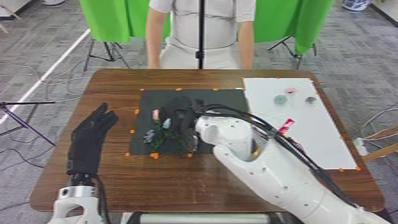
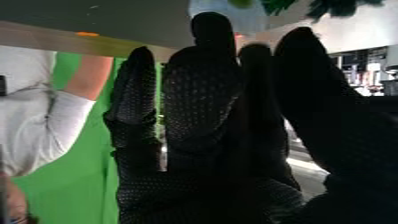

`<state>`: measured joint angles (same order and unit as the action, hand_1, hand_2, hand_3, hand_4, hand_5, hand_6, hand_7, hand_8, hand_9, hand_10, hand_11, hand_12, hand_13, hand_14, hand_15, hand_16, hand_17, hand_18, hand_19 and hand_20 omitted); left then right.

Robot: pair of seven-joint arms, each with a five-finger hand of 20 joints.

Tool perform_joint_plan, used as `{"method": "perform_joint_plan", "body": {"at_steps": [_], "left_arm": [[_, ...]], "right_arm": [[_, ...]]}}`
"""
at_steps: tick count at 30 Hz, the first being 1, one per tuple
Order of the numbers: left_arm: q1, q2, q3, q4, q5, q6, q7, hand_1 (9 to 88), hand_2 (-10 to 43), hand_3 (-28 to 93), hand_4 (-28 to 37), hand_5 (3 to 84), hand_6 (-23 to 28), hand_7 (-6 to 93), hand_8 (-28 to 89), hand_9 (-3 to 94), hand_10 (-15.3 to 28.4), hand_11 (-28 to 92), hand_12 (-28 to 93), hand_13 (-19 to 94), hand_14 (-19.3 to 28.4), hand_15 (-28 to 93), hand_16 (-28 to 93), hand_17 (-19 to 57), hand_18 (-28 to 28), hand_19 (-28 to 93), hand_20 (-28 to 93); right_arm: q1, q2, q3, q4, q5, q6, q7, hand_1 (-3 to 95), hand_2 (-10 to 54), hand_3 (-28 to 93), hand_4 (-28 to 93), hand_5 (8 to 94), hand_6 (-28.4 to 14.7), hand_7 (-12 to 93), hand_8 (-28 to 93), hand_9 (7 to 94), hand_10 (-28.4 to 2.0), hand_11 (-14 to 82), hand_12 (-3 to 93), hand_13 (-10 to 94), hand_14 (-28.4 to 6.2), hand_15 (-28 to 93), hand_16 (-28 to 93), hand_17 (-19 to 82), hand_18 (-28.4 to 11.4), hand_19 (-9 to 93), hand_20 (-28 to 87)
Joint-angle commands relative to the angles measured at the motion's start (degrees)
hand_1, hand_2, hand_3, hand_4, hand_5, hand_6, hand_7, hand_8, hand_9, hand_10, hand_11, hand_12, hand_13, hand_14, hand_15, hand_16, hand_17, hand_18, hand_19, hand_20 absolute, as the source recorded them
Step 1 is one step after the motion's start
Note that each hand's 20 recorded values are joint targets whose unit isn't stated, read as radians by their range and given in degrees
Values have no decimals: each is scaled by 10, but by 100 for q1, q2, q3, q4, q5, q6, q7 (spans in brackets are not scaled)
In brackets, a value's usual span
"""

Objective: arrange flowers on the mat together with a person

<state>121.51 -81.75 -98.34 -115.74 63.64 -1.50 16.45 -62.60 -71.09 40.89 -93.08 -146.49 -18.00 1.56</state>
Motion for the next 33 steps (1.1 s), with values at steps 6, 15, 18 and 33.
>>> {"method": "perform_joint_plan", "body": {"at_steps": [6, 15, 18, 33], "left_arm": [[76, -32, 15, 4, 11, -86, -65, 254, -70, 667, -192, 428, 40, 53, -49, 417, 123, 120, 172, 358, 147, 103, 24, 88, 85, 22, 186], [13, -103, 192, 39, 54, -283, -80, 252, -71, 668, -191, 430, 40, 57, -51, 419, 123, 124, 170, 359, 147, 104, 23, 88, 85, 22, 185], [-104, -153, 298, 87, 202, -318, -24, 252, -72, 669, -191, 430, 40, 58, -51, 419, 123, 125, 169, 360, 147, 104, 23, 88, 85, 22, 185], [-178, -106, 384, 79, 232, -315, 87, 253, -73, 671, -193, 434, 40, 63, -54, 421, 124, 128, 168, 362, 147, 105, 23, 89, 85, 23, 186]], "right_arm": [[-1717, 619, 2223, -2118, 1942, 1454, 1062, 328, -95, 808, -282, 468, 66, 203, -158, 748, -114, 174, 200, 852, -31, 550, 345, 371, -188, 697, 474], [-4715, -73, 3972, -2621, 7770, 3222, -1079, 185, 22, 739, -187, 491, -8, 146, -94, 533, -170, 92, 174, 485, -152, 186, 245, 205, -163, 326, 326], [-5278, -510, 4410, -2677, 8172, 2884, -1401, 125, 39, 765, -183, 400, -6, 121, -86, 428, -159, 44, 149, 362, -147, 97, 226, 185, -153, 166, 284], [-6136, -620, 4949, -3254, 8219, 2137, -1824, 56, 34, 804, -202, 282, -23, 83, -95, 343, -131, 23, 89, 238, -80, 43, 100, 147, -117, 16, 251]]}}
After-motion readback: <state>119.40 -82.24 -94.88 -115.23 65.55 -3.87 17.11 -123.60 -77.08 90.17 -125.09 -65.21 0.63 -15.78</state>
